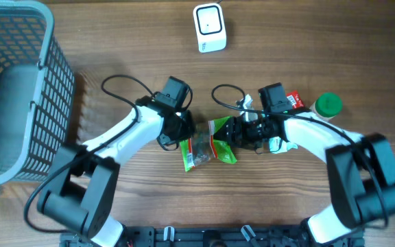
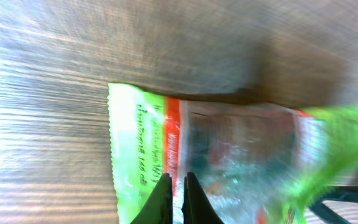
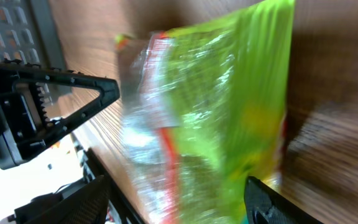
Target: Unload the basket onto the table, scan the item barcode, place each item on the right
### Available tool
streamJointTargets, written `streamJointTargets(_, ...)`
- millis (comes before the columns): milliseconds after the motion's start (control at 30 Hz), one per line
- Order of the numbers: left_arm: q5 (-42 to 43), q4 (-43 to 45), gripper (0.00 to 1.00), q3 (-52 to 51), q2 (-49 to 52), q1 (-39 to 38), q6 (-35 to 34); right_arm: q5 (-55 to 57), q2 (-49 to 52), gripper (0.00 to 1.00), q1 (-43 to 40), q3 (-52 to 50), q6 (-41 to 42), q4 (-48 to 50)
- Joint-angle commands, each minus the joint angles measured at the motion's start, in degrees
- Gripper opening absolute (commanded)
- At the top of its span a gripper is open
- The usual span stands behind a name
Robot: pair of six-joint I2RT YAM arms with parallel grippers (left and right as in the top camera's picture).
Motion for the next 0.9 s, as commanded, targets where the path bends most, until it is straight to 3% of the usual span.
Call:
streamJointTargets(0,-4.76,-3.58,0.05,3.26,-5.25,0.22,1.73,5.6,-6.73,0.71,-0.17,1.49,-2.78,-1.16)
streamJointTargets(233,-4.42,-8.83,0.04,2.4,-5.29,-0.66,1.6,11.69,-8.61,0.74,-0.15,1.44,-2.75,-5.97)
streamJointTargets(633,-4.68,-7.04,0.04,0.2,4.31,-4.68,1.6,16.96,-5.81,0.77,-0.15,0.37,-2.62,-6.43)
streamJointTargets(867,-4.66,-5.99,0.04,0.2,7.19,-4.74,1.6,13.92,-0.31,0.77,1.27,0.31,-1.07,-4.44)
